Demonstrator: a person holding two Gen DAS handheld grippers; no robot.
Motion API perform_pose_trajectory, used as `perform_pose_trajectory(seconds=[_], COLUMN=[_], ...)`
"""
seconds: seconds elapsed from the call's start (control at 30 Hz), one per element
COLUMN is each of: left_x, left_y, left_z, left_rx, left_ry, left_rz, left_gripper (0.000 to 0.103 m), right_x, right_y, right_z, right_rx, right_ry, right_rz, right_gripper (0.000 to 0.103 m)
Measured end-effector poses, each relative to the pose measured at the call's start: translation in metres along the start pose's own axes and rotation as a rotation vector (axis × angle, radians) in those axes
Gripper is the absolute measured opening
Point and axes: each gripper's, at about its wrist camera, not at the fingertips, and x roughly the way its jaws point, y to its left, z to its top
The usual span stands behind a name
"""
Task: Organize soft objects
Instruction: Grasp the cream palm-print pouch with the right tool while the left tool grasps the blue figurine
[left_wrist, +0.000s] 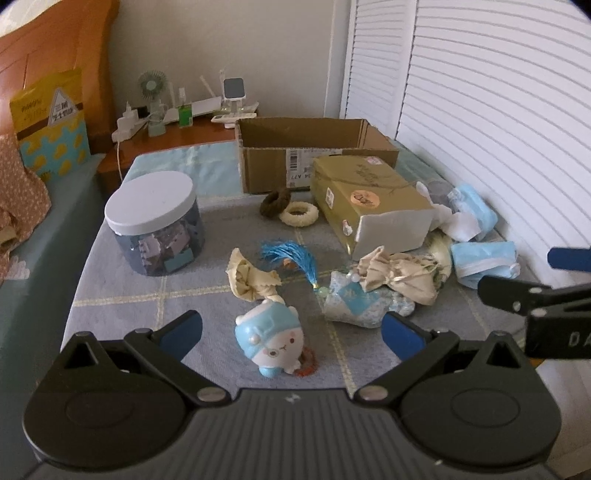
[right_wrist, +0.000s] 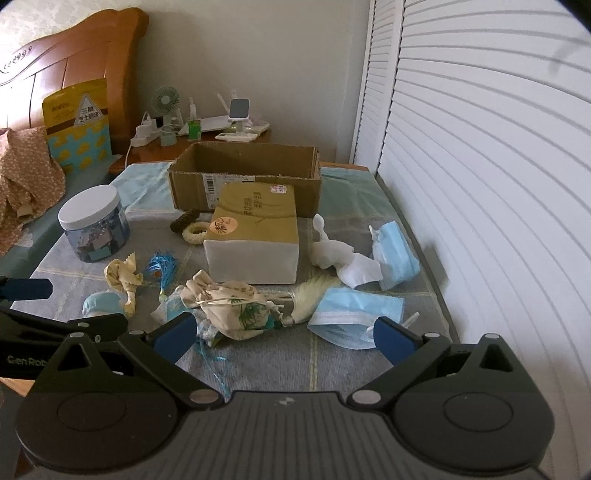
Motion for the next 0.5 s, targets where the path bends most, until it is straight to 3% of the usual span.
perform_pose_trajectory(seconds=[0.5], left_x=[0.03], left_y=[0.013], left_z=[-0.014], left_rx=[0.054], left_ry=[0.008], left_rz=[-0.043], left_gripper=[0.1], right_x=[0.024], right_y=[-0.004], right_z=[-0.006], right_rx=[-0.054], right_ry=[0.005], right_rz=[0.046], right_gripper=[0.103])
